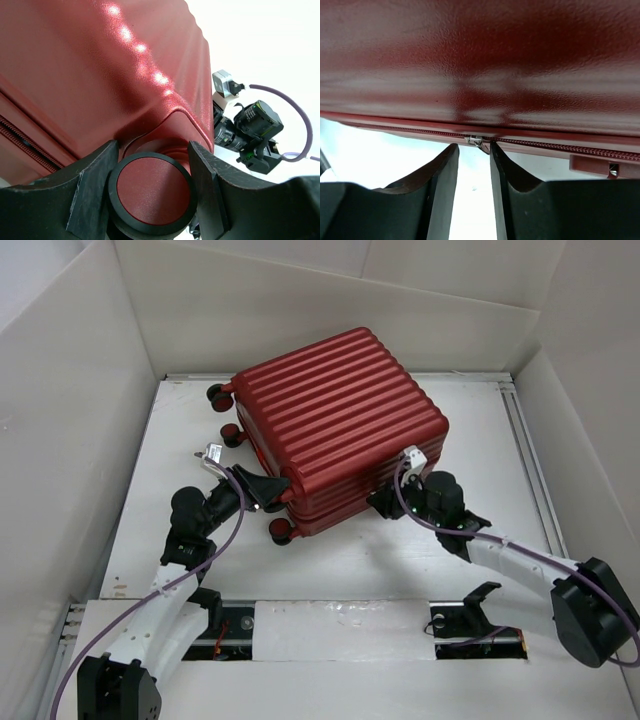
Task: Pack the luggage
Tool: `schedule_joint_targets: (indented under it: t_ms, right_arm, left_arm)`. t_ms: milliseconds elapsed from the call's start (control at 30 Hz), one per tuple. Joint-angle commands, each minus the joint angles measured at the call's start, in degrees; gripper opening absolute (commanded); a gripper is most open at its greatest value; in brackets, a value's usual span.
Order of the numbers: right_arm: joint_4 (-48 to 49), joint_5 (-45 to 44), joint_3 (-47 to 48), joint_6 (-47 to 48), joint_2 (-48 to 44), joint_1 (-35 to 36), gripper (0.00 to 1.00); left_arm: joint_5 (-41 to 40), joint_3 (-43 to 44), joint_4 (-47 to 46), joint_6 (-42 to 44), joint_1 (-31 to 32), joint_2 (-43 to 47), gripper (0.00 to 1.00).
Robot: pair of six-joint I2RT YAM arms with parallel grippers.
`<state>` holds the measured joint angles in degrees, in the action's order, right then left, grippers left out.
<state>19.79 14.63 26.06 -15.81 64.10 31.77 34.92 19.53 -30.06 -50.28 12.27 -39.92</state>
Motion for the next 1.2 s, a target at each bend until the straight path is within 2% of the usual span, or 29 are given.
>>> schedule_joint_targets:
  t_ms: [0,67,133,200,233,267,367,467,533,600,633,667,733,833,900,1000,1033,1067,1133,1167]
  right_arm:
    - [5.3,-5.8,1.4,0.4,-1.3,1.4,0.37]
    - [5.9,-9.1,1.4,-0.2,-0.7,2.9,0.36]
    - [6.5,-9.9,1.4,-0.9,-0.2,3.6,0.28]
    - [8.4,-12.4,0.8,-1.4,-0.2,5.1,0.16]
    - [8.9,-13.6,0.8,-2.2,0.3,5.8,0.05]
    - [10.2,-14.6,0.8,-3.5,0.3,7.3,0.00]
    - [10.9,-17.7,0.8,-6.5,0.3,10.7,0.00]
    - [10.9,-21.1,1.5,-9.5,0.2,19.0,0.00]
    - [10.4,-25.2,3.9,-12.7,2.0,27.7,0.00]
    - [10.4,-27.6,6.3,-15.9,7.3,33.7,0.00]
    - [10.4,-29.0,8.0,-16.6,9.8,39.5,0.00]
    - [9.8,-32.3,12.6,-17.5,12.5,42.1,0.00]
    - [9.8,-33.2,17.9,-19.9,21.7,48.1,0.00]
    - [9.3,-38.5,29.5,-20.9,33.6,52.2,0.00]
    - [7.3,-45.8,34.8,-21.8,37.1,54.0,0.00]
    - [7.3,-53.0,34.8,-25.4,37.6,54.0,0.00]
    - [7.3,-54.1,32.2,-26.3,36.5,54.0,0.21]
    - [7.3,-54.9,30.7,-27.5,33.7,54.0,0.38]
    - [7.3,-55.7,25.0,-28.9,30.1,54.5,0.60]
    - [7.3,-55.2,23.0,-29.4,26.1,54.5,0.75]
  left_arm:
    - [2.9,1.9,-10.7,-1.9,0.2,2.0,0.00]
    - [2.9,1.9,-10.7,-1.9,0.2,2.0,0.00]
    - [2.9,1.9,-10.7,-2.5,0.2,2.0,0.00]
    - [2.9,1.9,-10.7,-2.5,0.2,2.0,0.00]
    - [3.4,1.9,-10.7,-2.5,0.2,2.5,0.00]
    - [3.4,1.9,-10.7,-2.5,0.2,2.5,0.00]
    - [3.4,1.9,-10.7,-2.5,0.2,2.5,0.00]
    - [3.4,1.9,-10.7,-2.5,0.2,2.0,0.00]
    - [3.4,1.9,-10.7,-2.5,0.2,2.0,0.00]
    - [3.4,1.9,-10.7,-2.5,0.2,2.0,0.00]
    - [3.9,1.9,-10.7,-3.0,0.2,2.0,0.00]
    - [3.9,1.9,-10.7,-3.0,0.2,2.0,0.00]
    - [3.9,1.9,-10.7,-3.0,0.2,2.5,0.00]
    - [4.5,1.9,-10.7,-4.2,0.2,3.2,0.00]
    - [4.5,1.9,-10.7,-4.7,0.2,4.5,0.00]
    - [5.1,1.4,-10.7,-5.4,0.2,5.9,0.00]
    - [5.1,1.4,-10.7,-5.4,0.2,6.6,0.00]
    - [5.1,1.4,-10.7,-6.0,0.2,6.6,0.00]
    - [5.1,1.4,-10.7,-6.0,0.2,6.6,0.00]
    - [5.1,1.4,-10.7,-5.4,0.2,5.9,0.00]
